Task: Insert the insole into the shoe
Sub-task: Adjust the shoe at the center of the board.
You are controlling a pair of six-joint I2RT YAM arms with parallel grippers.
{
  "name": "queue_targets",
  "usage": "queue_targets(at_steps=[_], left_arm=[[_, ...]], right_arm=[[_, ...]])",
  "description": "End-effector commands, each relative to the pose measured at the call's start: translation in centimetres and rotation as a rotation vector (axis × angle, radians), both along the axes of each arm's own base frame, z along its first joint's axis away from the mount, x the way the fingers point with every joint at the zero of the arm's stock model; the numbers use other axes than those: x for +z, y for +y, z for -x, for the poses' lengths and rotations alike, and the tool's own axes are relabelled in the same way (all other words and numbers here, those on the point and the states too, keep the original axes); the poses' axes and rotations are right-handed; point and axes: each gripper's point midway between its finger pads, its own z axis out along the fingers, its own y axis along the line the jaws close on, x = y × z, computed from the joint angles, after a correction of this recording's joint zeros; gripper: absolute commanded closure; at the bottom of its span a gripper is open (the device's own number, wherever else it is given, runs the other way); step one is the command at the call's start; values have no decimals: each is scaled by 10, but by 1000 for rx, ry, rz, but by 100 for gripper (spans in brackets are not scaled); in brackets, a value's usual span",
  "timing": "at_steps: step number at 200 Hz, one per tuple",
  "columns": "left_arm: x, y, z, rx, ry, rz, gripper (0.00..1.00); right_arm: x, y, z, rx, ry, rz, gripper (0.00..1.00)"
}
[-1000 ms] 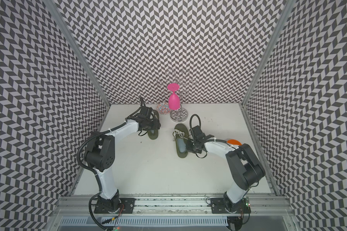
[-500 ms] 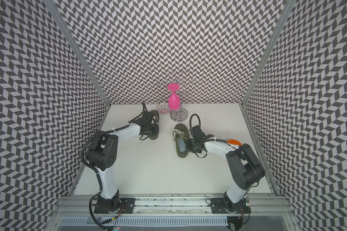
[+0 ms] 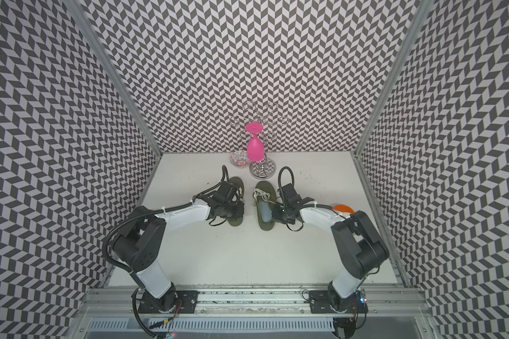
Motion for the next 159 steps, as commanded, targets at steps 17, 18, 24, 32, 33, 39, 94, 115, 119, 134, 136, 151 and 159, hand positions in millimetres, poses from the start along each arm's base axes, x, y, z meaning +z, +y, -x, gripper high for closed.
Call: queue_targets(at_steps=[17, 18, 24, 32, 33, 39, 94, 115, 119, 134, 136, 151, 159], left_arm=[[5, -14, 4, -20, -34, -10, 83], [5, -14, 4, -20, -33, -10, 83], [6, -13, 5, -21, -36, -10, 82], [10, -12, 6, -22, -42, -3, 82], [11, -13, 6, -23, -44, -1, 81], [14, -13, 7, -29, -51, 11, 80], [12, -28, 28, -131, -16, 46, 68], [15, -24, 30, -127, -24, 35, 73], [16, -22, 30, -124, -27, 31, 73], [27, -18, 28, -111, -50, 23, 68], [30, -17, 27, -109, -55, 23, 67], [51, -16, 24, -105, -90, 35, 56], [65, -15, 21, -104, -115, 43, 51]], right_arm=[[10, 8, -3, 23, -57, -38, 83], [11, 8, -3, 24, -58, -38, 82], [11, 8, -2, 25, -57, -39, 80], [15, 8, -2, 26, -65, -46, 80], [15, 9, -2, 27, -67, -47, 79], [17, 9, -2, 29, -71, -51, 79], [21, 30, -2, 97, -47, -136, 74], [20, 34, 1, 115, -33, -150, 74], [20, 33, 1, 113, -33, -147, 73], [24, 28, -1, 104, -47, -127, 69], [24, 27, -1, 103, -47, -124, 68], [37, 23, -3, 103, -71, -127, 60], [46, 22, -4, 108, -92, -125, 53]])
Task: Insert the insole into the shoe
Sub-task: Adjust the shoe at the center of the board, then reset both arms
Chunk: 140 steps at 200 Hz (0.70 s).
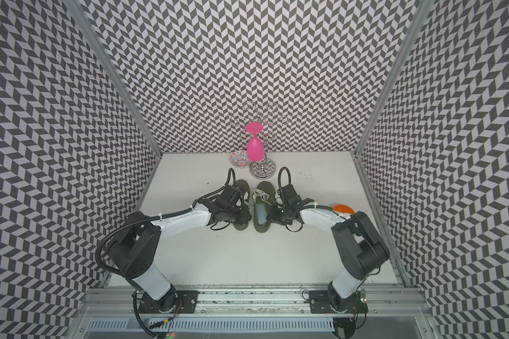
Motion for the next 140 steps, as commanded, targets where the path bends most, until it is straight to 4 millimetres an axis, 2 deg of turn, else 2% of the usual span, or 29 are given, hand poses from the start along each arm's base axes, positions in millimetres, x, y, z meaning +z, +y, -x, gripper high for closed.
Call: queue_targets(at_steps=[1, 19, 24, 28, 31, 42, 58, 64, 66, 68, 69, 78, 91, 104, 115, 127, 130, 140], left_arm=[[46, 1, -7, 9, -84, 34, 50], [78, 8, -14, 26, -147, 66, 36], [86, 13, -17, 20, -178, 63, 29], [91, 18, -19, 27, -195, 64, 16], [95, 22, -22, 37, -208, 67, 3], [102, 41, -32, 75, -246, 68, 0], [111, 79, -54, 188, -324, 74, 0], [116, 98, -62, 246, -374, 73, 0], [111, 105, -61, 261, -372, 64, 0], [120, 110, -67, 283, -410, 78, 0], [114, 114, -65, 289, -399, 68, 0], [120, 141, -75, 365, -468, 89, 0], [119, 188, -85, 469, -556, 69, 0], [119, 231, -85, 552, -698, -15, 0], [118, 259, -78, 595, -813, -87, 0], [112, 285, -73, 661, -876, -154, 0], [109, 289, -73, 668, -876, -172, 0], [94, 302, -73, 687, -865, -239, 0]], right_arm=[[37, 3, -13, 17, -102, -30, 52], [58, -6, -17, 12, -166, 0, 37], [65, -11, -19, 1, -190, 11, 21], [70, -14, -20, -6, -209, 17, 3], [74, -17, -22, -14, -227, 21, 0], [88, -31, -28, -59, -286, 48, 0], [107, -56, -43, -146, -380, 99, 0], [114, -66, -49, -183, -414, 117, 0], [117, -71, -52, -197, -425, 122, 0], [119, -74, -54, -210, -438, 128, 0], [120, -76, -56, -218, -443, 132, 0], [130, -95, -66, -279, -501, 160, 0], [141, -121, -80, -374, -608, 197, 0], [151, -143, -90, -431, -726, 236, 0], [152, -160, -94, -439, -827, 329, 0], [151, -174, -98, -395, -926, 446, 0], [154, -180, -100, -407, -951, 473, 0], [145, -206, -104, -456, -944, 559, 0]])
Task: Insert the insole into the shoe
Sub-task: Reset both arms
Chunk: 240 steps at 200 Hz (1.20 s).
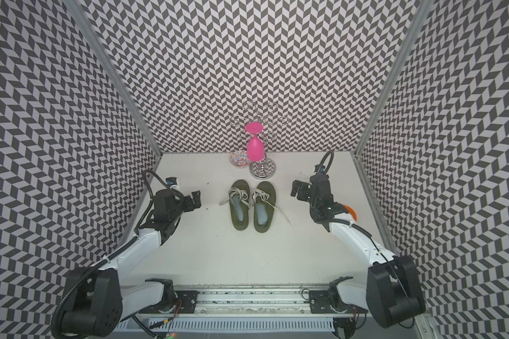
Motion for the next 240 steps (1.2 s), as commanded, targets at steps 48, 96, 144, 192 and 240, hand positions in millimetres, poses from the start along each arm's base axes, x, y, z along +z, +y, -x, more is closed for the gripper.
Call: queue_targets(at_steps=[48, 96, 144, 192, 240], left_arm=[[25, 28, -14, 58, -386, -136, 0], [8, 26, -8, 53, -412, -138, 0], [8, 25, -13, 77, -406, -171, 0], [8, 25, -13, 79, -406, -171, 0], [9, 25, -13, 78, -406, -172, 0]], right_arm=[[-36, -131, -12, -362, -172, 296, 0], [-27, -85, -7, -98, -435, 214, 0], [-28, -81, 17, -79, -518, 205, 0], [-30, -81, 3, -73, -467, 216, 0], [-29, -80, 3, -72, -470, 218, 0]])
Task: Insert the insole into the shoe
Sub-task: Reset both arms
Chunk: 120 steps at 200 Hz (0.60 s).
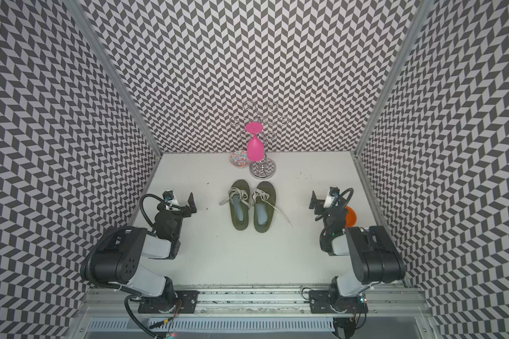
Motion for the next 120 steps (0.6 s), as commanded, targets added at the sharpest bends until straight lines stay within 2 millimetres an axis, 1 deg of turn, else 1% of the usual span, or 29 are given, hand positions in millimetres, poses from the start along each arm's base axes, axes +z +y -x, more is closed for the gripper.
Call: queue_targets(at_steps=[1, 73, 80, 88, 95, 100, 102, 115, 120], left_arm=[[13, 1, -3, 10, -46, -2, 0], [13, 1, -3, 10, -47, -1, 0], [14, 1, -3, 10, -48, -1, 0], [14, 1, -3, 10, -48, -1, 0], [14, 1, -3, 10, -48, -1, 0], [14, 1, -3, 11, -48, -1, 0], [14, 1, -3, 10, -47, -1, 0], [14, 1, -3, 10, -48, -1, 0], [13, 1, -3, 9, -47, -1, 0]], right_arm=[[18, 0, -2, 6, -66, 14, 0], [18, 0, -1, 6, -67, 14, 0], [19, 5, -1, 36, -69, 25, 0], [21, 18, 2, 113, -79, 50, 0], [23, 21, 7, 130, -94, 57, 0], [28, 19, 8, 116, -112, 56, 0], [21, 15, 14, 99, -97, 49, 0], [19, -17, 16, -87, -105, -37, 0], [19, -18, 14, -91, -109, -39, 0]])
